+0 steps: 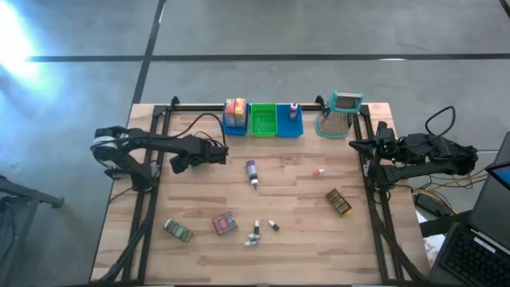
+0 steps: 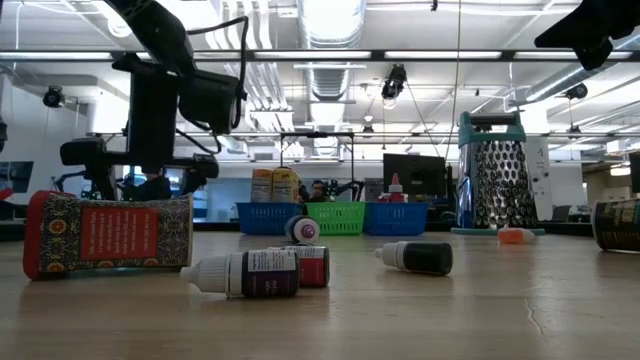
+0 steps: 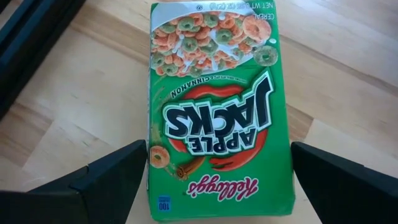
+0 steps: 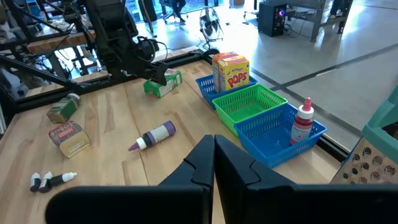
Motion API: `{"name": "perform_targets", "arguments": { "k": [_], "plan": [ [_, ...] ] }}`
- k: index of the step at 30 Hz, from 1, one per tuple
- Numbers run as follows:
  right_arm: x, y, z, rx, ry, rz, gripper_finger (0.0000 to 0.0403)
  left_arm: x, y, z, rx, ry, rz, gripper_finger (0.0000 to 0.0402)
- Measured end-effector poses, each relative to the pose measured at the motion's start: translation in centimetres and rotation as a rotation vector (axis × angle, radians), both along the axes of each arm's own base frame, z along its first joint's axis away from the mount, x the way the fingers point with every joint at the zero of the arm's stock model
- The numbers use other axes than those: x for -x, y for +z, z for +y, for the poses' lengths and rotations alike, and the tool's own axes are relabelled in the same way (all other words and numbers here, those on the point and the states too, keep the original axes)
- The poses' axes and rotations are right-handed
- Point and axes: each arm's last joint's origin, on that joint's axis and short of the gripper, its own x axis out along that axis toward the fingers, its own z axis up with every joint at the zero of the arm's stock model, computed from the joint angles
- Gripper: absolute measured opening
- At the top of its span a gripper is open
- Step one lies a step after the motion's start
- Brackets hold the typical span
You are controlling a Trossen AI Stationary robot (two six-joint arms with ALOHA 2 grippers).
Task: Pick & Place Kitchen Items
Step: Adjust the green cereal box
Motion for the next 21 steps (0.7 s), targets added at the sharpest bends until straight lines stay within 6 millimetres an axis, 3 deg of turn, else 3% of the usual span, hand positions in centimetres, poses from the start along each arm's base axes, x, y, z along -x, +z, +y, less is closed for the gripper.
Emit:
{"name": "perform_targets", "arguments": {
  "k": [8, 21],
  "plan": [
    [0.0, 0.0, 0.0, 0.0, 0.0, 0.0, 0.0008, 0.0, -0.2, 0.0, 0.013, -0.007, 0.01, 0.04],
    [0.0, 0.0, 0.0, 0.0, 0.0, 0.0, 0.0008, -0.3, -2.3, -0.1, 0.07, 0.066, 0.035, 0.04]
  ]
}}
